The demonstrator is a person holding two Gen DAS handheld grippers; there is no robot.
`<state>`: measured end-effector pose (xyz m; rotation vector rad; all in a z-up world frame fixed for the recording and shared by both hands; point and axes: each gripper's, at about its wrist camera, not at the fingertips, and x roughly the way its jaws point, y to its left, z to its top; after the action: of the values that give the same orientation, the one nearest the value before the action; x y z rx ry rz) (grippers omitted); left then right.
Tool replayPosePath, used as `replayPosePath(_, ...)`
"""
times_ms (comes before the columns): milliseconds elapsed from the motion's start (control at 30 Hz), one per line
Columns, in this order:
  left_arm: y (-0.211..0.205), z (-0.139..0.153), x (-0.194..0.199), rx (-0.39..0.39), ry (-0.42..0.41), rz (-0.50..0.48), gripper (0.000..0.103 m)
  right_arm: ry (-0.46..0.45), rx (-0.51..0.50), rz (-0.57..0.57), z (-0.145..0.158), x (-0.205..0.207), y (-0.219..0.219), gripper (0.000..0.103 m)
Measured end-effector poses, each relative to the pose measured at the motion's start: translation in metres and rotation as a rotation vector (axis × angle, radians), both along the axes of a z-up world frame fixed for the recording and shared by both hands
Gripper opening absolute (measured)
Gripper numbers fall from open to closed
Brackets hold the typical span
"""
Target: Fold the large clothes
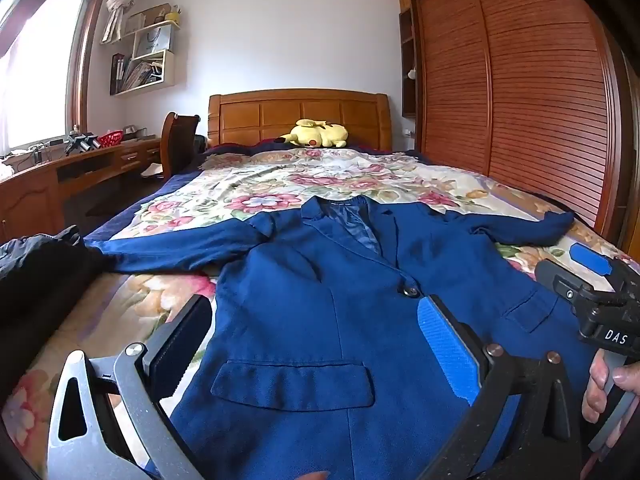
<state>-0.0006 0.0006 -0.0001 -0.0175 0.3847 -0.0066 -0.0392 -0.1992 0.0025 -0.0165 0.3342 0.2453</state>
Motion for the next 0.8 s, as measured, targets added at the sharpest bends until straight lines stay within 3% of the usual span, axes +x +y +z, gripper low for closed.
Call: replayPosePath(800,0.0003,0.0001,-0.0005,0.0,-0.006,0.003,0.103,-0.01,-0.003,-0.001,-0.0002,-0.0014,-0.0006,0.103)
